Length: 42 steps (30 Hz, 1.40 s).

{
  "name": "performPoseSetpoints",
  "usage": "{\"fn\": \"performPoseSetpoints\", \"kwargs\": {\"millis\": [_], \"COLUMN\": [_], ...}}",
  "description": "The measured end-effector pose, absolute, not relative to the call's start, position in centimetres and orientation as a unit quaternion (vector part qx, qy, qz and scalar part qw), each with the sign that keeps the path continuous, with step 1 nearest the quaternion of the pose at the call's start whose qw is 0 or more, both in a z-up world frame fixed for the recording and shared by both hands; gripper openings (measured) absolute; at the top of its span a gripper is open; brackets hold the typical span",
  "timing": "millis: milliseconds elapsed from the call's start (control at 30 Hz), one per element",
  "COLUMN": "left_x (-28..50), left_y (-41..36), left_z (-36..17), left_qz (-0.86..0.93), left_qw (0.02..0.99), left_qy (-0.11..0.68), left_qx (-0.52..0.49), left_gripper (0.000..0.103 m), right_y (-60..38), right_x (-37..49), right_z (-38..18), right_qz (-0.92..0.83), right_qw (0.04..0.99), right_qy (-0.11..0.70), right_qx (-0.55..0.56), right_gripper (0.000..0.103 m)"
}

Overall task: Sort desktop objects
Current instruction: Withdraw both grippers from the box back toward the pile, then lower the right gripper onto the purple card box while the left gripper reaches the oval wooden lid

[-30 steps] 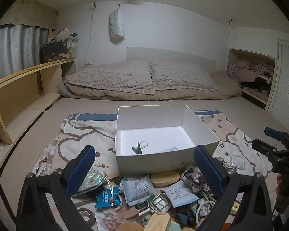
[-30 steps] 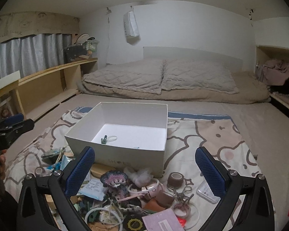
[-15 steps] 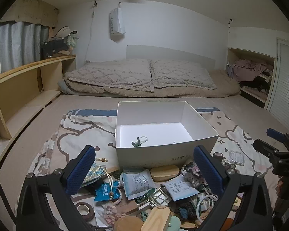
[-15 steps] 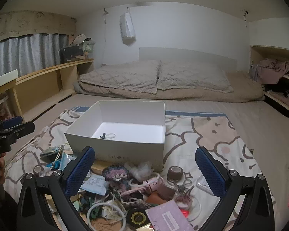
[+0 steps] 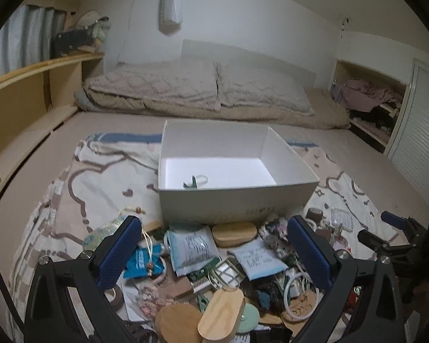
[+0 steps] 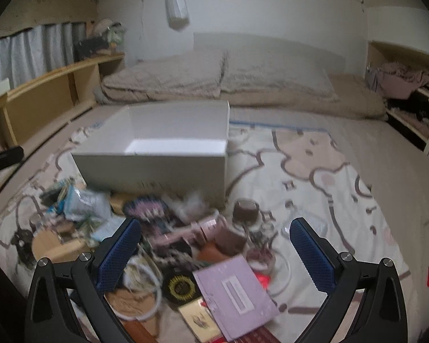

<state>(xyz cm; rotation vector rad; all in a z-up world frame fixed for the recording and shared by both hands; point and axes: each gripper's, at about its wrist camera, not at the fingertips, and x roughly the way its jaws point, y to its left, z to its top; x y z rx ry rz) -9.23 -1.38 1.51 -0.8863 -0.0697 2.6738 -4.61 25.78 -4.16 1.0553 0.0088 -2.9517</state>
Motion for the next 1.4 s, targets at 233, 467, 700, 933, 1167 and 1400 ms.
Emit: {"fn": "performPoseSetpoints", "kwargs": {"millis": [233, 467, 700, 933, 1167, 1400], "left_x": [-9.1, -8.9, -8.8, -8.3, -8.3, -8.5], "left_y": [-0.9, -0.4, 0.0, 0.8, 1.0, 0.8], "left_z": [0.6, -0.5, -1.7, -2.7, -3.0, -3.2], "left_qz": [0.932, 0.925, 0.915, 0.905, 0.903, 0.9], "left_qw": [0.161, 0.161, 0.167, 0.177, 0.174, 0.174], "left_qy": [-0.015, -0.007, -0.002, 0.01, 0.018, 0.013], "left_qx": [-0.324, -0.343, -0.367, -0.387, -0.393, -0.399], "left_gripper": [0.103, 0.103, 0.103, 0.103, 0.103, 0.103], "right_y": [26.9, 28.0, 28.8, 31.4, 34.5, 35.5], "right_x": [-4.6, -4.6, -4.6, -4.0, -3.0, -3.6], "right_z": [-8.2, -12.2, -13.5, -13.1, -12.6, -12.1], "right_qz": [-0.919, -0.893, -0.883, -0.88, -0.878, -0.873], "right_qw": [-0.009, -0.017, -0.029, -0.074, -0.087, -0.029], "right_qy": [0.01, 0.002, 0.0, -0.005, -0.044, -0.169], "right_qx": [0.394, 0.45, 0.468, 0.469, 0.468, 0.457], "right_gripper": [0.103, 0.103, 0.103, 0.103, 0.103, 0.103]}}
